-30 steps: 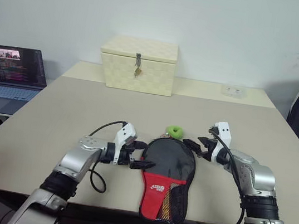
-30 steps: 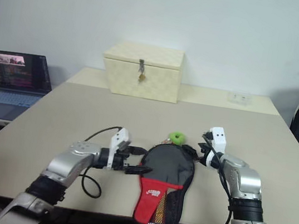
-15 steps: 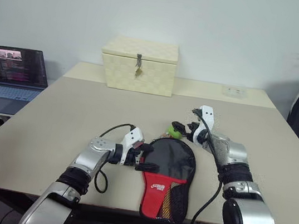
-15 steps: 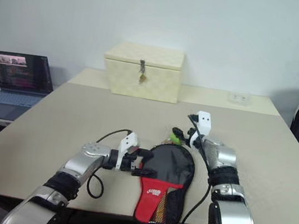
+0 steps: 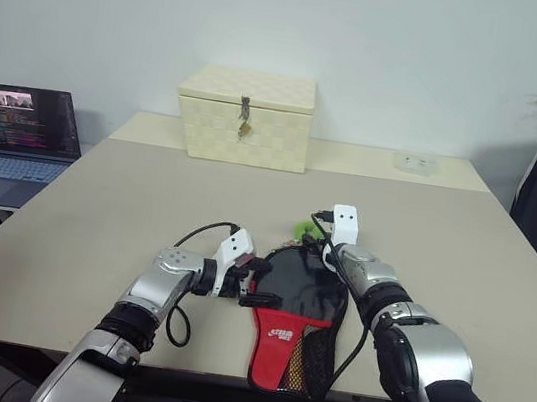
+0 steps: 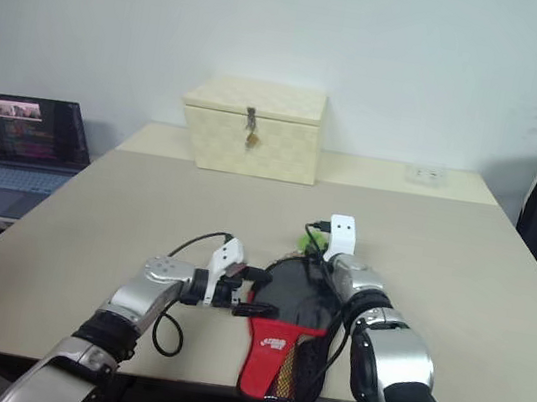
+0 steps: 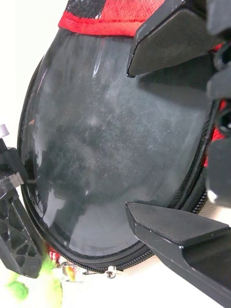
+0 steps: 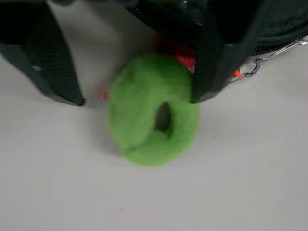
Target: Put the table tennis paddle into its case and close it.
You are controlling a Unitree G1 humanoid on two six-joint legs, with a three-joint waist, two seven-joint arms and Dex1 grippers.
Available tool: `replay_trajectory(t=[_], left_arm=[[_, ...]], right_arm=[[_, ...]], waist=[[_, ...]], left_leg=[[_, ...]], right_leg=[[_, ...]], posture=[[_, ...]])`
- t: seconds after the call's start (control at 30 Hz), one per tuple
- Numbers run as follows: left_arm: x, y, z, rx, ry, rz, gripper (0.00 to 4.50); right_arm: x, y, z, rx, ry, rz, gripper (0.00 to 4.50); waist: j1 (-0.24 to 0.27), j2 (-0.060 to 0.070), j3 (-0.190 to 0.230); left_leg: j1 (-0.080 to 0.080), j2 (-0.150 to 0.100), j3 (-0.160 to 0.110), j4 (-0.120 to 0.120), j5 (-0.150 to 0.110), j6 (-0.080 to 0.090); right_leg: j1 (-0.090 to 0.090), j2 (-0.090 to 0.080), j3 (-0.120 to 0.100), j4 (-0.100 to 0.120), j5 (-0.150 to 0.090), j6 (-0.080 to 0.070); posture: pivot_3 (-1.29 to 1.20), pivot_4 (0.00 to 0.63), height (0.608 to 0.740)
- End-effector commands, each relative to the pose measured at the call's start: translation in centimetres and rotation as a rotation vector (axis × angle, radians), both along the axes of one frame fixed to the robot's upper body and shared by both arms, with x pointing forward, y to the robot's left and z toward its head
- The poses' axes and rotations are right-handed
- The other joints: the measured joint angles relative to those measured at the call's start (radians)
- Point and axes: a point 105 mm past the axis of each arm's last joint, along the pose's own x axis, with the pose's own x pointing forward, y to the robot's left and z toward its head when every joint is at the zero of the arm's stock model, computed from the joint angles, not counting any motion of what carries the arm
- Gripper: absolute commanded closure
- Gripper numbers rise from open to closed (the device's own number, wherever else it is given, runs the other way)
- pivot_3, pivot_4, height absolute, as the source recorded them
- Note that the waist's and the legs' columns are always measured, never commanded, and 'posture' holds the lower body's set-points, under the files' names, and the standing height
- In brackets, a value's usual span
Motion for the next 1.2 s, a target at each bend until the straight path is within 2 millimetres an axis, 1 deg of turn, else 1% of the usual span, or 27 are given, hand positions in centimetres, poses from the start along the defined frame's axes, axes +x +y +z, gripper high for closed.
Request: replay_trajectory(t=[0.03, 0.07, 0.13, 0.23, 0.47, 0.6, 0.7, 0.73, 0.83, 0.97, 1.1, 1.2], left_arm=[[-0.2, 0.5, -0.4, 0.017, 0.009, 0.015, 0.00], [-0.2, 0.5, -0.4, 0.017, 0.009, 0.015, 0.00], [-0.2, 0.4, -0.9, 0.031, 0.012, 0.011, 0.00], [-0.2, 0.0, -1.5, 0.036, 0.023, 0.011, 0.00], [-0.4, -0.7, -3.1, 0.061, 0.053, -0.007, 0.00], [-0.5, -1.0, -3.5, 0.057, 0.063, -0.014, 0.00], [-0.5, -1.1, -3.5, 0.054, 0.066, -0.016, 0.00], [-0.5, -1.2, -3.6, 0.054, 0.067, -0.017, 0.00], [-0.5, -1.3, -3.8, 0.050, 0.079, -0.014, 0.00], [-0.5, -1.3, -3.9, 0.049, 0.086, -0.013, 0.00], [-0.5, -1.6, -4.2, 0.044, 0.095, -0.010, 0.00], [-0.5, -1.8, -4.2, 0.042, 0.098, -0.011, 0.00]], right_arm=[[0.5, 0.7, 2.3, 0.015, -0.069, 0.010, 2.37], [0.5, 0.7, 2.3, 0.015, -0.069, 0.010, 2.75], [0.5, 0.8, 2.3, 0.021, -0.066, 0.013, 3.36], [0.5, 0.7, 2.3, 0.020, -0.067, 0.014, 4.47], [0.8, 0.1, 3.1, 0.013, -0.091, 0.003, 4.47], [1.1, -0.4, 4.0, -0.021, -0.129, 0.005, 4.47], [1.3, -1.3, 4.7, -0.077, -0.173, -0.003, 4.47], [1.4, -1.7, 4.9, -0.103, -0.188, -0.006, 4.47], [1.8, -3.8, 5.4, -0.216, -0.239, -0.032, 4.47], [1.9, -5.4, 5.8, -0.309, -0.279, -0.044, 4.47], [1.9, -7.8, 6.1, -0.444, -0.328, -0.051, 4.47], [1.8, -9.2, 6.2, -0.531, -0.357, -0.039, 4.47]], waist=[[0.000, 0.000, 0.000], [0.000, 0.000, 0.000], [0.000, 0.000, 0.000], [0.000, 0.000, 0.000], [0.002, 0.000, 0.000], [0.005, 0.000, 0.000], [0.006, 0.000, 0.000], [0.007, 0.000, 0.000], [0.013, 0.000, 0.000], [0.016, 0.000, 0.000], [0.018, 0.001, -0.001], [0.023, 0.001, -0.001]], left_leg=[[0.000, 0.000, 0.000, 0.000, 0.000, 0.000], [0.000, 0.000, 0.000, 0.000, 0.000, 0.000], [0.000, 0.000, 0.000, 0.000, 0.000, 0.000], [0.000, 0.000, 0.000, 0.000, 0.000, 0.000], [0.001, -0.001, 0.000, 0.000, 0.001, 0.000], [0.001, -0.002, -0.001, 0.000, 0.002, 0.000], [0.001, -0.002, -0.001, 0.000, 0.002, 0.000], [0.001, -0.002, -0.001, 0.000, 0.002, 0.000], [0.000, -0.003, -0.001, 0.000, 0.002, 0.000], [0.000, -0.003, -0.001, 0.000, 0.002, 0.000], [0.000, -0.003, -0.001, 0.000, 0.002, 0.000], [0.000, -0.003, -0.001, 0.000, 0.003, -0.001]], right_leg=[[0.000, 0.000, 0.000, 0.000, 0.000, 0.000], [0.000, 0.000, 0.000, 0.000, 0.000, 0.000], [0.000, 0.000, 0.000, 0.000, 0.000, 0.000], [0.000, 0.000, 0.000, 0.000, 0.000, 0.000], [0.000, 0.000, 0.000, 0.001, 0.000, 0.000], [0.001, 0.000, 0.000, 0.002, 0.000, 0.000], [0.001, 0.000, 0.000, 0.002, 0.000, 0.000], [0.001, 0.000, 0.000, 0.001, 0.000, 0.000], [0.001, 0.000, 0.000, 0.001, 0.000, 0.000], [0.001, 0.000, 0.000, 0.001, 0.000, 0.000], [0.001, 0.000, -0.001, 0.001, 0.000, 0.000], [0.002, 0.000, -0.001, 0.001, 0.000, 0.000]], posture=[[0.00, 0.150, 0.740], [0.00, 0.150, 0.740], [0.00, 0.150, 0.740], [0.00, 0.150, 0.740], [0.00, 0.150, 0.740], [0.00, 0.150, 0.740], [0.00, 0.150, 0.740], [0.00, 0.150, 0.740], [0.00, 0.150, 0.740], [0.00, 0.150, 0.740], [0.00, 0.150, 0.740], [0.00, 0.150, 0.740]])
